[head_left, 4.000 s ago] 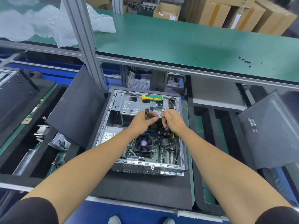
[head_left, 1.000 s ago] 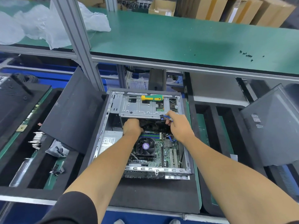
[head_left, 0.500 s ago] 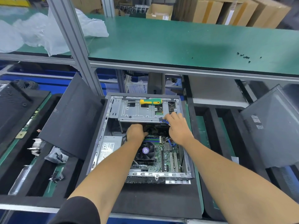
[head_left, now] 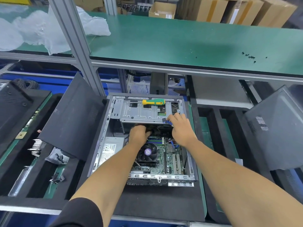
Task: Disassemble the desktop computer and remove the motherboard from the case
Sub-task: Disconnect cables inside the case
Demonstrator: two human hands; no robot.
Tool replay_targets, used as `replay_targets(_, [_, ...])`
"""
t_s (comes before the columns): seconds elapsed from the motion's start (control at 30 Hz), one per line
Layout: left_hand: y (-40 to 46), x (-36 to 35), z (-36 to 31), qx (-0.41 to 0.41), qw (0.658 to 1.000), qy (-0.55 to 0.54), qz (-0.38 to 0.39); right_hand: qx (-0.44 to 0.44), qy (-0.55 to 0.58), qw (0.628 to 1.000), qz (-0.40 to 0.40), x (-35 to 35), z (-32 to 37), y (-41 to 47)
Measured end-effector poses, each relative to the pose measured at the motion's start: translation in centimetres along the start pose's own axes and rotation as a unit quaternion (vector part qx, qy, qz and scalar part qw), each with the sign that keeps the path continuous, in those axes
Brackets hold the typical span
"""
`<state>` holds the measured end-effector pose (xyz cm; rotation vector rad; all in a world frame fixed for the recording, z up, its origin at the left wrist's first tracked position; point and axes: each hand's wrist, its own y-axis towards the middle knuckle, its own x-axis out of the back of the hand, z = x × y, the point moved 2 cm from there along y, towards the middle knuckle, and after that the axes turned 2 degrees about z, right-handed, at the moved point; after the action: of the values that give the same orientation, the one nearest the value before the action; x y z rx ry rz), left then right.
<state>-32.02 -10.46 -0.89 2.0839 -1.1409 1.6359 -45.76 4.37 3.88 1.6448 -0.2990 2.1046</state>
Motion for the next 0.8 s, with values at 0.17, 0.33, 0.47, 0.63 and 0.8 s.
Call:
replay_targets(0.17, [0.5,0.5,-1.5,-0.060,0.987,0.147,0.021,-0.002,-0.007,1.000,0.001,0.0,0.0,0.0])
replay_targets(0.33, [0.6,0.6,-2.9,-0.091,0.959,0.261,0.056,0.002,-0.007,1.000,0.000,0.1,0.1,0.0])
replay_targets(0.47, [1.3,0.4,-2.7,-0.133,0.944,0.294,0.062,0.005,-0.011,1.000,0.003,0.2,0.2,-0.1])
replay_targets(0.63, [2.0,-0.1,-2.1,-0.156,0.936,0.309,0.068,0.009,-0.023,1.000,0.003,0.4,0.3,-0.1])
replay_targets(0.8, [2.7,-0.7,-1.9,-0.155,0.936,0.311,0.056,0.025,-0.026,0.999,-0.008,0.4,0.5,-0.4])
